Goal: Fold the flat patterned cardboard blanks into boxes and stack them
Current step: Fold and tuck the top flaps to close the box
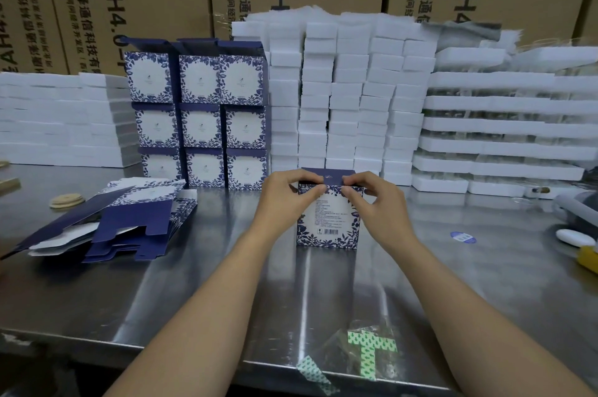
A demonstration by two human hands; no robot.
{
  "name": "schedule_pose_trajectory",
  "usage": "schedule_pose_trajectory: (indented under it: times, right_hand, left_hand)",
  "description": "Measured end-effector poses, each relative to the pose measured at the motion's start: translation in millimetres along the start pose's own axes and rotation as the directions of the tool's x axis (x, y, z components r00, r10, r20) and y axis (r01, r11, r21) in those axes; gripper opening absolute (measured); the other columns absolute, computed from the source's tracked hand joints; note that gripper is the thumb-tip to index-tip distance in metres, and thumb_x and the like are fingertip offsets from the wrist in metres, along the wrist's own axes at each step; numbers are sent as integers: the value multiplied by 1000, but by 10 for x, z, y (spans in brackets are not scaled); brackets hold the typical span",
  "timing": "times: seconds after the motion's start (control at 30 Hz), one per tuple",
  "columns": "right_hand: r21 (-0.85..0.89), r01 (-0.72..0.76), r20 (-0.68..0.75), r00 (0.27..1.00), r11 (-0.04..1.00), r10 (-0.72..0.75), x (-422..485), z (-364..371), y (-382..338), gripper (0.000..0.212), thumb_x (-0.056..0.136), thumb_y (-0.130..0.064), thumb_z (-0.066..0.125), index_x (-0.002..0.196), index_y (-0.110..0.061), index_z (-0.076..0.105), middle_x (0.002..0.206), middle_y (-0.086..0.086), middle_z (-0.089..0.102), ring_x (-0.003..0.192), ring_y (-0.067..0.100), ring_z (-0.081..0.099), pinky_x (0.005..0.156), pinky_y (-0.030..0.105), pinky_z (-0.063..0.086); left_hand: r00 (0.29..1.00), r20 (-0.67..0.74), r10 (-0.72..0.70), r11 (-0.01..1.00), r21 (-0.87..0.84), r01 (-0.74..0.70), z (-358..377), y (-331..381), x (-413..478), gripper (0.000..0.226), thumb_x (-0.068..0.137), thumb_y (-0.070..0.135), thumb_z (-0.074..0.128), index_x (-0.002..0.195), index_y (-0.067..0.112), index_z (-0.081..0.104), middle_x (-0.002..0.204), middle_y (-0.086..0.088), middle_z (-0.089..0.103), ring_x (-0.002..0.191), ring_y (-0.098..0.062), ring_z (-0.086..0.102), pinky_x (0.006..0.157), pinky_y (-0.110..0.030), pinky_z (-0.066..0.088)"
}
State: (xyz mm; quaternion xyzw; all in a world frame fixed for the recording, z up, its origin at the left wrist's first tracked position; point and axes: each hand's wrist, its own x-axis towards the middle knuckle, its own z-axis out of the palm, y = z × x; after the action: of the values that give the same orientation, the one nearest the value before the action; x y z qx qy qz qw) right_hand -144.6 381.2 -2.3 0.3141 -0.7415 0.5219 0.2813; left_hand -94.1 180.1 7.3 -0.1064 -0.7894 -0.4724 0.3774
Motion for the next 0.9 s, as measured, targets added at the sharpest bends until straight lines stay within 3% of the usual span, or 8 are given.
schedule_pose_trajectory:
  times: [0.17,0.2,0.27,0.33,0.5,0.6,0.77,0.9]
  right_hand:
    - [6,-1,17,1000,1000,1,15,-6,-27,5,97,-24,76,97,-29,77,103,-17,78,104,8,70,99,44,55]
    - [40,-15,22,1000,999,14,8,-15,-30,5,96,-23,77,97,-28,77,102,-17,78,102,8,71,97,44,56]
    - [103,-40,32,999,994,37,-6,-36,-17,7,96,-20,77,97,-27,78,101,-17,78,100,9,72,96,42,59]
    - [144,-54,40,998,988,49,1,-54,-11,10,97,-17,76,98,-26,78,103,-16,78,101,10,73,98,40,59]
    - [123,-32,36,999,992,27,13,-40,-15,17,97,-15,75,93,-32,78,99,-17,78,98,9,74,95,33,59]
    - [185,-68,29,998,980,64,1,-45,-4,10,96,-12,76,96,-22,79,103,-10,79,101,11,75,96,34,60]
    - [189,-83,30,996,978,79,13,-63,22,11,98,-10,73,96,-20,77,110,-6,79,97,4,74,90,27,61]
    - [181,-82,15,997,980,81,9,-59,39,11,98,-11,73,98,-21,77,112,-7,78,106,2,71,89,25,59]
  left_hand:
    - [999,-11,32,999,7,-32,14,-25,-15,6,87,27,86,92,31,84,91,24,78,67,11,62,70,-11,46]
    - [1000,-2,10,1000,-18,-10,10,-25,-7,7,87,27,86,92,31,84,92,22,79,69,5,65,71,-19,51]
    - [998,20,-52,995,-81,53,-18,-27,7,10,86,25,88,93,30,85,96,17,80,80,-22,73,77,-39,61]
    - [996,33,-79,989,-126,83,-50,-49,26,11,86,24,88,94,30,85,98,14,81,87,-35,74,85,-49,63]
    - [999,14,-51,994,-99,52,-15,-68,24,7,87,25,87,91,29,84,92,13,81,73,-29,70,79,-42,59]
    - [996,39,-77,984,-155,82,-44,-66,30,10,86,20,88,94,27,85,97,12,81,73,-18,69,81,-41,60]
    - [999,-12,-49,995,-91,48,4,-67,-12,10,86,23,88,94,29,84,97,18,80,62,-11,55,66,-20,52]
    - [996,-23,-86,988,-134,83,13,-57,-12,11,86,20,88,94,26,84,97,14,81,64,-12,62,68,-22,54]
